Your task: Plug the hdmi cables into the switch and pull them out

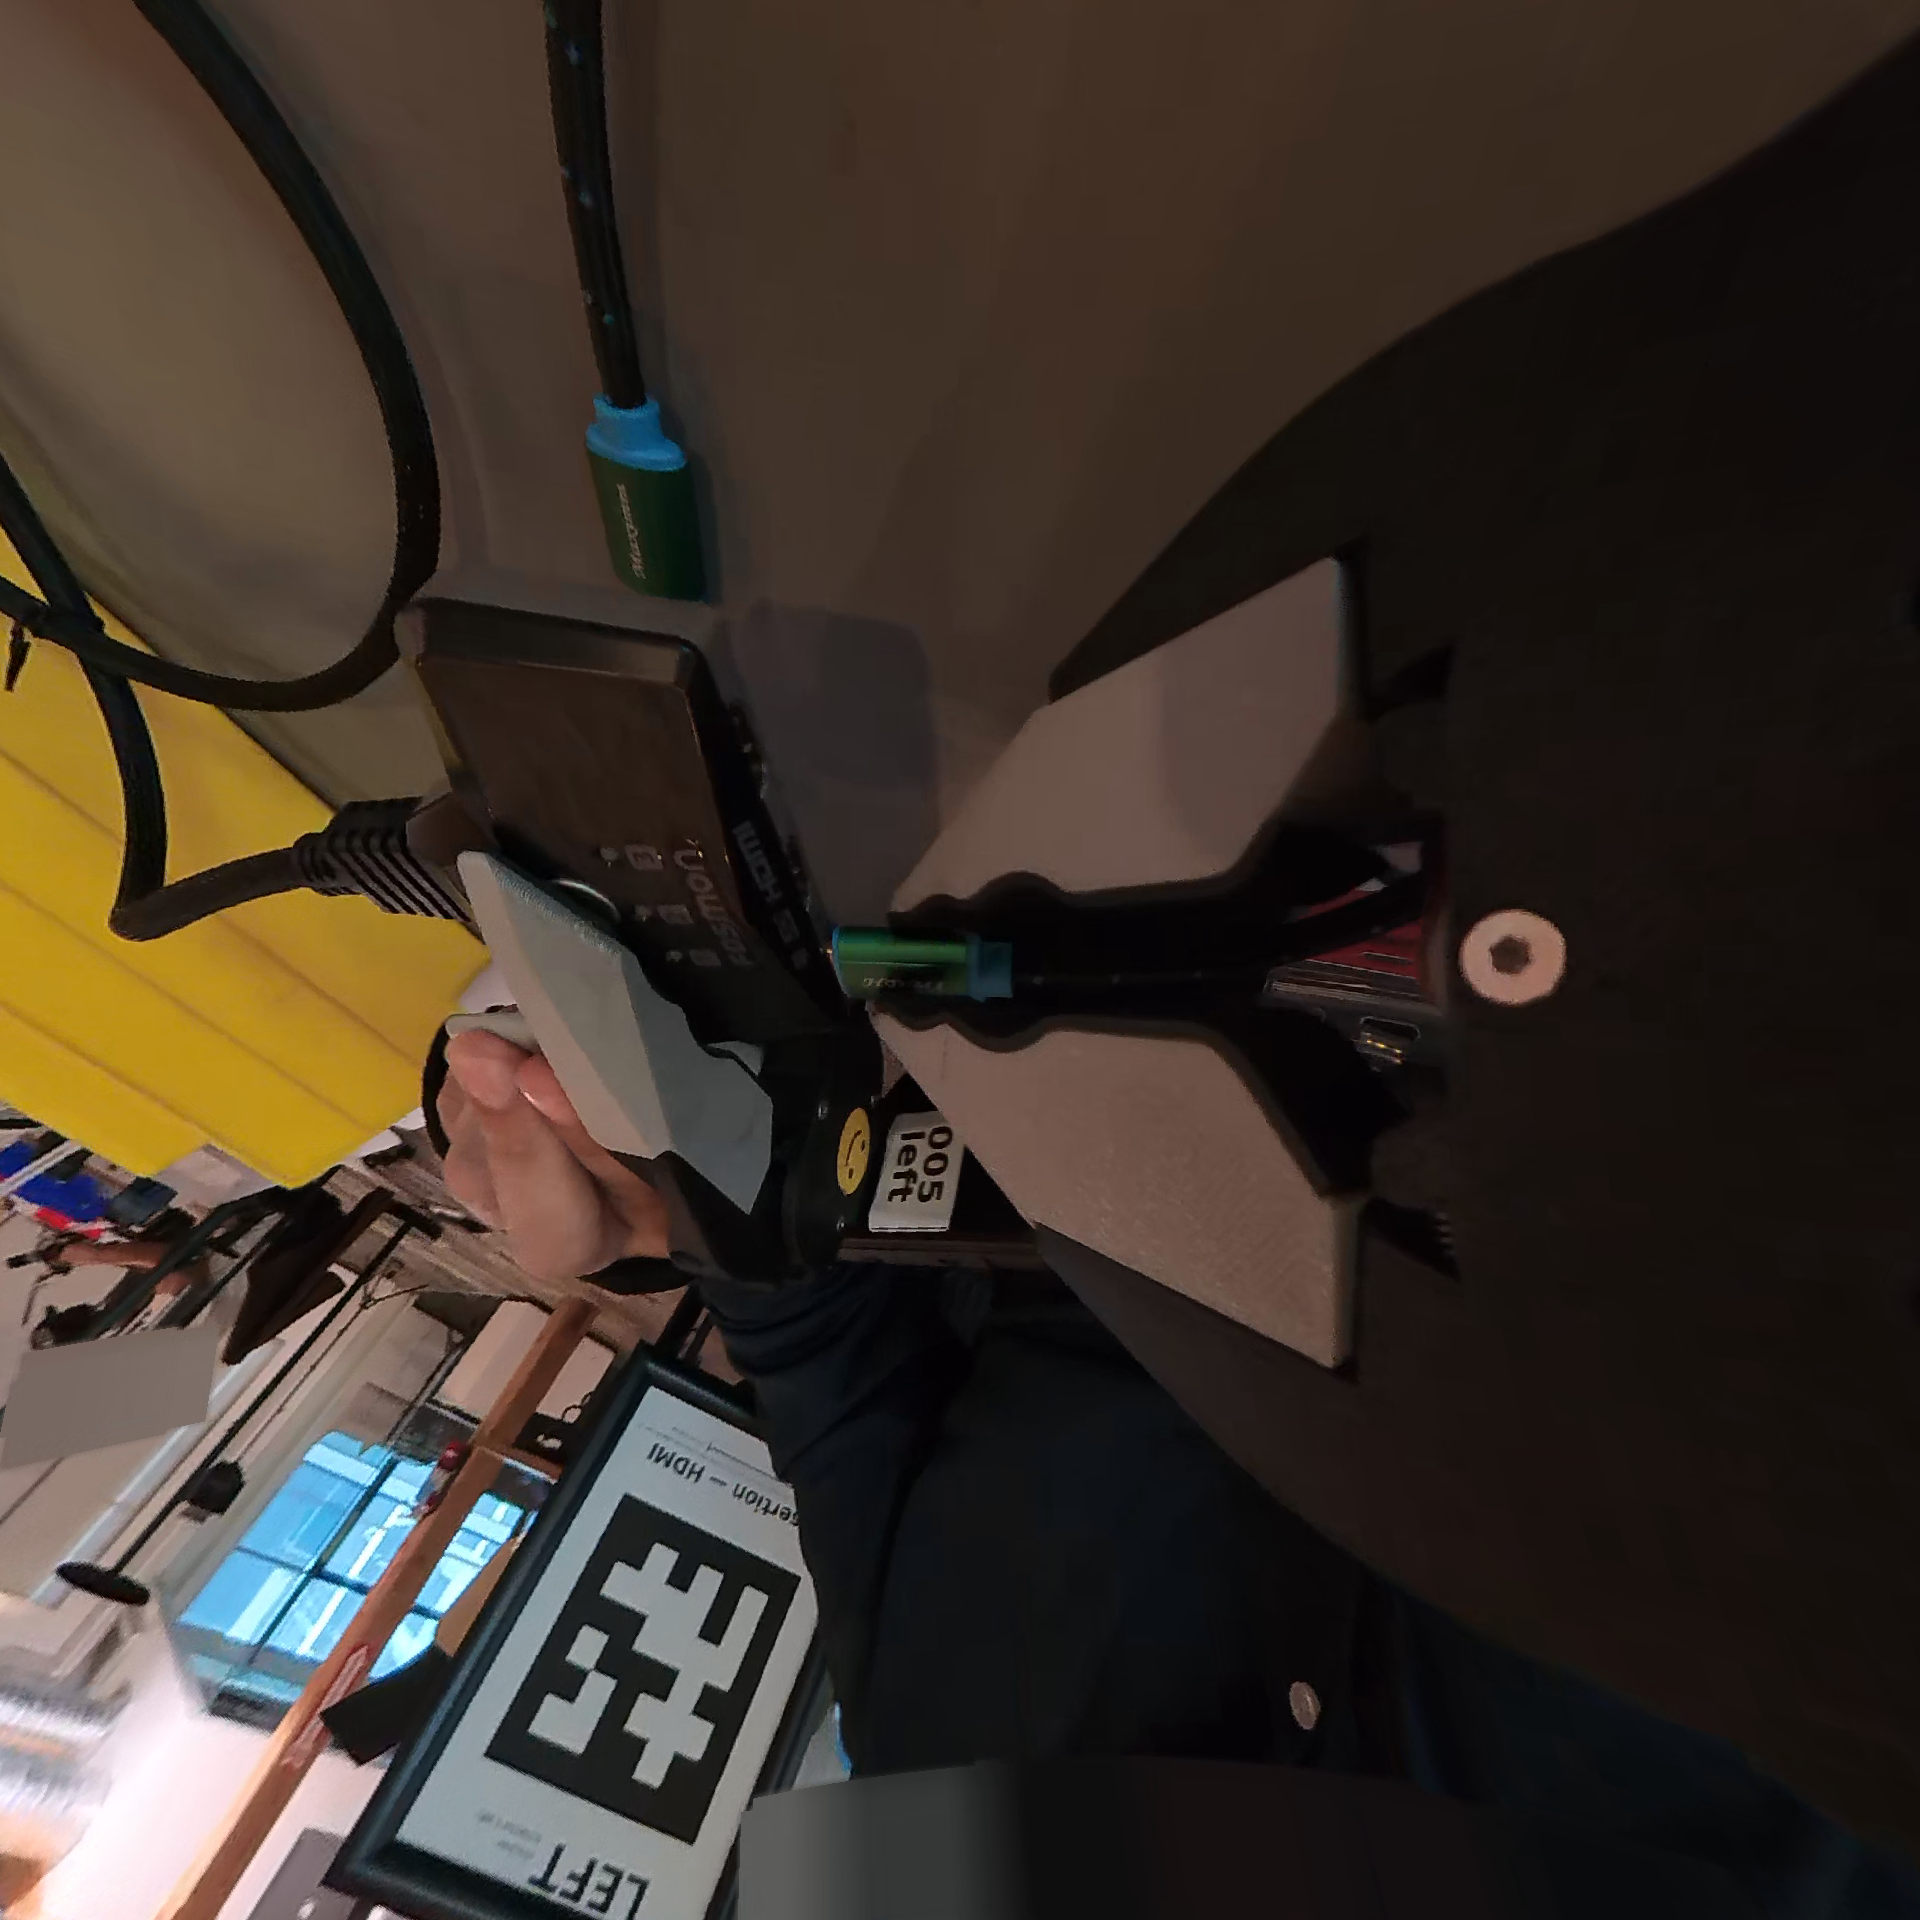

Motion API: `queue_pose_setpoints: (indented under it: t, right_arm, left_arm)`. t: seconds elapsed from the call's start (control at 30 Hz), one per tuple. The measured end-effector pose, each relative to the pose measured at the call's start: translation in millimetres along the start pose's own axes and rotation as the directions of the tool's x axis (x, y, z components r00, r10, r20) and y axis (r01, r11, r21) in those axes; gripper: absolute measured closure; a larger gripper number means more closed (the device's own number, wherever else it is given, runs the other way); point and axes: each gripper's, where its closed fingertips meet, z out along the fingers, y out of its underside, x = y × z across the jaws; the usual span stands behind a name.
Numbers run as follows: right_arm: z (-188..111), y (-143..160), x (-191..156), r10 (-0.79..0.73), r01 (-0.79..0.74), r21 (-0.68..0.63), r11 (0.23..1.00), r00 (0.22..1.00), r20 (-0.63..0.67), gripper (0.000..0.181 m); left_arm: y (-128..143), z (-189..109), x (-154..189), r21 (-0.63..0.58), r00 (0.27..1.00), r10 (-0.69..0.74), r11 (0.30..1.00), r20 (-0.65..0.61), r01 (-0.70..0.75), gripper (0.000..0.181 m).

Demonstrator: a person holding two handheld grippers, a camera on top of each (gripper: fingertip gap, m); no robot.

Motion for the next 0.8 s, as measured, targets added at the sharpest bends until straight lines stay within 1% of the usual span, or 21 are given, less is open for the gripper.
queue_pose_setpoints:
  t: [0.1, 0.17, 0.23, 0.3, 0.37, 0.43, 0.47, 0.53, 0.57, 0.6, 0.67, 0.73, 0.8]
  right_arm:
    - [-0.6, -2.7, 1.1, -0.001, 0.002, 0.014, 1.0, 1.0, -0.005, 0.172]
    - [-3.0, -5.8, -0.4, -0.026, 0.027, 0.019, 0.999, 0.999, -0.025, 0.171]
    - [-8.3, -9.6, -1.1, -0.096, 0.098, 0.013, 0.995, 0.991, -0.095, 0.171]
    - [-18.1, -10.6, 1.2, -0.198, 0.195, -0.036, 0.98, 0.957, -0.211, 0.175]
    - [-27.3, -11.6, 0.6, -0.316, 0.298, -0.105, 0.949, 0.891, -0.325, 0.156]
    - [-28.4, -12.0, -8.5, -0.429, 0.396, -0.166, 0.903, 0.82, -0.379, 0.137]
    - [-25.1, -12.5, -13.4, -0.481, 0.443, -0.187, 0.876, 0.783, -0.394, 0.124]
    - [-14.2, -9.5, -15.6, -0.582, 0.523, -0.26, 0.812, 0.692, -0.426, 0.106]
    - [-9.1, -7.6, -11.0, -0.626, 0.547, -0.309, 0.778, 0.634, -0.455, 0.104]
    - [-5.6, -6.3, -4.1, -0.669, 0.564, -0.366, 0.74, 0.564, -0.483, 0.105]
    - [-4.3, -11.5, 8.1, -0.742, 0.603, -0.455, 0.655, 0.396, -0.541, 0.113]
    - [-5.0, -15.5, 15.1, -0.795, 0.623, -0.54, 0.566, 0.241, -0.556, 0.12]
    - [-5.4, -17.0, 21.7, -0.834, 0.615, -0.625, 0.481, 0.1, -0.543, 0.122]
  left_arm:
    - [2.3, 2.1, 0.2, -0.013, 1.0, 0.001, 1.0, 0.001, -0.001, 0.162]
    - [1.5, 3.7, -1.0, -0.009, 1.0, -0.025, 1.0, 0.002, 0.025, 0.161]
    - [-1.1, 4.9, -2.1, -0.002, 0.998, -0.06, 0.998, 0.0, 0.06, 0.161]
    - [-5.2, 4.9, 0.4, 0.016, 0.997, -0.076, 0.997, -0.018, 0.076, 0.161]
    - [-4.2, 5.7, 3.7, 0.013, 0.995, -0.09, 0.996, -0.04, 0.09, 0.161]
    - [-2.8, 7.0, 10.5, 0.005, 0.985, -0.138, 0.99, -0.099, 0.139, 0.161]
    - [-2.6, 7.5, 13.7, 0.002, 0.979, -0.159, 0.987, -0.128, 0.16, 0.161]
    - [-3.2, 7.8, 18.8, 0.0, 0.964, -0.199, 0.979, -0.176, 0.202, 0.161]
    - [-3.1, 8.0, 21.5, -0.004, 0.953, -0.227, 0.973, -0.203, 0.231, 0.161]
    - [-2.3, 8.3, 24.7, -0.013, 0.935, -0.264, 0.963, -0.236, 0.269, 0.161]
    - [-0.8, 8.5, 27.6, -0.031, 0.891, -0.348, 0.934, -0.29, 0.355, 0.16]
    - [-5.1, 6.2, 33.1, -0.028, 0.833, -0.415, 0.899, -0.365, 0.436, 0.16]
    - [-12.0, 2.8, 38.3, -0.02, 0.792, -0.435, 0.881, -0.427, 0.473, 0.16]
